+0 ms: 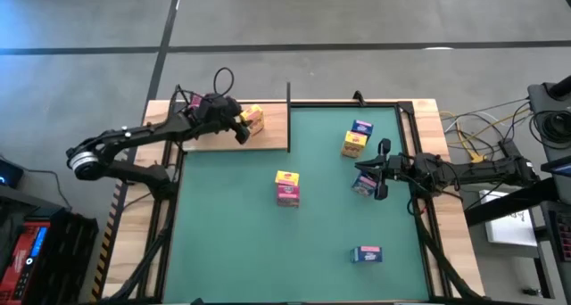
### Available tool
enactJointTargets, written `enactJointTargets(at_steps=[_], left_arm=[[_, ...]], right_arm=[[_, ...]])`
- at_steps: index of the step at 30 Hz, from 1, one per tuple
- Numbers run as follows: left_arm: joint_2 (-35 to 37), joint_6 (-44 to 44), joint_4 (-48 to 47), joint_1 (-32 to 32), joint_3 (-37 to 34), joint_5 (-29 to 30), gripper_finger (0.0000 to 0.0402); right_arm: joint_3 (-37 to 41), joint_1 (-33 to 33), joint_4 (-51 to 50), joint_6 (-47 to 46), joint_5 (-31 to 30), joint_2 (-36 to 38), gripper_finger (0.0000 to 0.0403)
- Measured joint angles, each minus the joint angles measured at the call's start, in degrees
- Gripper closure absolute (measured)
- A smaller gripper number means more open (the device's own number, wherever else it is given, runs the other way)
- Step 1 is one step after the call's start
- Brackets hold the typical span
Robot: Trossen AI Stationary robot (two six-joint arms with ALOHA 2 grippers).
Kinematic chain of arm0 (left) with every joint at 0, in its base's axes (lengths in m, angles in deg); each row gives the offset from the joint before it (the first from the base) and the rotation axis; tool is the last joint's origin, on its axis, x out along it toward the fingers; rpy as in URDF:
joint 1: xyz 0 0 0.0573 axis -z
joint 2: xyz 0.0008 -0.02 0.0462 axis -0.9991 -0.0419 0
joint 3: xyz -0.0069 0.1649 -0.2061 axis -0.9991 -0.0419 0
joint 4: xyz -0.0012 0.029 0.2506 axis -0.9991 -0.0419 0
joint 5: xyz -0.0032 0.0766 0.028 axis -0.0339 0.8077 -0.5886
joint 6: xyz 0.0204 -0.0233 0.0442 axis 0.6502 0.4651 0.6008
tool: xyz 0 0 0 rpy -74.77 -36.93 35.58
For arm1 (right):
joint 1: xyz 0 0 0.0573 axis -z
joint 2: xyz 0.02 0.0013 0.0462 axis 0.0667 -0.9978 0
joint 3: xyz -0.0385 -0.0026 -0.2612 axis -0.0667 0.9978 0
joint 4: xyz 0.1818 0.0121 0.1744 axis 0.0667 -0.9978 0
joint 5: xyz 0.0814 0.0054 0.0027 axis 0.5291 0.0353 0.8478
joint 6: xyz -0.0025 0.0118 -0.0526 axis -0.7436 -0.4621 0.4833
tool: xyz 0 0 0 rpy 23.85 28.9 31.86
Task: Stack cereal on shelf
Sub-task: Put the bottom yellow cereal box on the shelf
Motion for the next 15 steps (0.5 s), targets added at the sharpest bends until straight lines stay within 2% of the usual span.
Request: enactJointTargets(at_steps=[9, 15], left_arm=[[-2.77, 1.36, -21.47, 0.0, 14.84, 0.22, 0.0192], [-6.69, 1.69, -24.5, 0.0, 18.08, 0.23, 0.0192]], right_arm=[[0.0, -0.01, -0.01, 0.0, 0.0, 0.0, 0.038], [0.0, 0.01, -0.02, 0.0, 0.0, 0.0, 0.038]])
